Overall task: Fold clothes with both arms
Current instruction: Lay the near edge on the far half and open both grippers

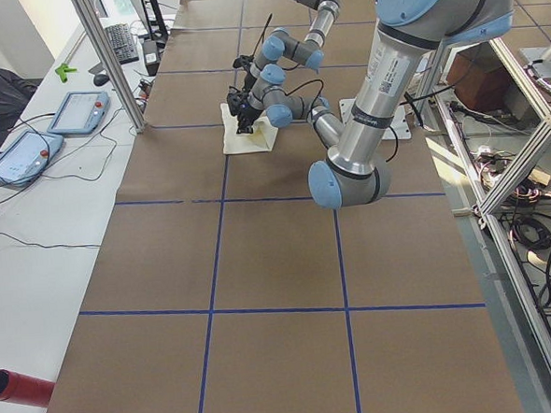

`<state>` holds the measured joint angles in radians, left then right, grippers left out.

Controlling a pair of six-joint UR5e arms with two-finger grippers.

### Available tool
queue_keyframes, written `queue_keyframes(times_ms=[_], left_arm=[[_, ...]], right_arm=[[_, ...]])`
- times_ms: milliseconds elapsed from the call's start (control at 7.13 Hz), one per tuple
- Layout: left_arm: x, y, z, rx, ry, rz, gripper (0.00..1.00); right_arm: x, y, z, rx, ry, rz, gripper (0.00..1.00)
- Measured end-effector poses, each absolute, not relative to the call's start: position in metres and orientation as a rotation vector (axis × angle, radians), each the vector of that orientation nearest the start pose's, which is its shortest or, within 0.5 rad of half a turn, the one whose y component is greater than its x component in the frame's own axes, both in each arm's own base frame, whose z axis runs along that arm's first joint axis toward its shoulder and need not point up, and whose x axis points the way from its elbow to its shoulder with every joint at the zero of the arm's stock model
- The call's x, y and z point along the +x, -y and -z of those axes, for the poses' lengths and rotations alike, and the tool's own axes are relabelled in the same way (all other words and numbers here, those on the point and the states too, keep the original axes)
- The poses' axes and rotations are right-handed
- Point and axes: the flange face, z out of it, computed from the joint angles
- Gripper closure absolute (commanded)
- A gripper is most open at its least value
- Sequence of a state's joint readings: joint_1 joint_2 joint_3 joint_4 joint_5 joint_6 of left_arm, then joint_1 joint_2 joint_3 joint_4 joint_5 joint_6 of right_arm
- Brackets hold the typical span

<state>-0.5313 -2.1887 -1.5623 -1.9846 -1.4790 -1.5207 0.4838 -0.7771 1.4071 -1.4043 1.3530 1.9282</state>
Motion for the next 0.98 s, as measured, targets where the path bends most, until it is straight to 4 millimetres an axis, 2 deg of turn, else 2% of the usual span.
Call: queue_keyframes(times_ms=[140,280,421,561,701,841,981], left_arm=[[0.530,0.481,-0.246,0.399,-0.967,0.430,0.00],[0.514,0.486,-0.238,0.402,-0.985,0.358,0.00],[0.489,0.495,-0.234,0.390,-1.007,0.286,0.00],[0.469,0.500,-0.236,0.388,-1.016,0.237,0.00],[0.458,0.503,-0.238,0.392,-1.018,0.216,0.00],[0.455,0.504,-0.239,0.391,-1.019,0.211,0.00],[0.454,0.504,-0.239,0.390,-1.020,0.211,0.00]], right_arm=[[-0.596,0.499,-0.218,0.269,0.811,-0.854,0.00],[-0.591,0.499,-0.205,0.262,0.829,-0.788,0.00],[-0.584,0.490,-0.195,0.259,0.850,-0.692,0.00],[-0.583,0.474,-0.196,0.274,0.854,-0.589,0.00],[-0.593,0.454,-0.204,0.288,0.839,-0.494,0.00],[-0.602,0.446,-0.218,0.312,0.802,-0.421,0.00],[-0.606,0.451,-0.235,0.339,0.755,-0.383,0.00]])
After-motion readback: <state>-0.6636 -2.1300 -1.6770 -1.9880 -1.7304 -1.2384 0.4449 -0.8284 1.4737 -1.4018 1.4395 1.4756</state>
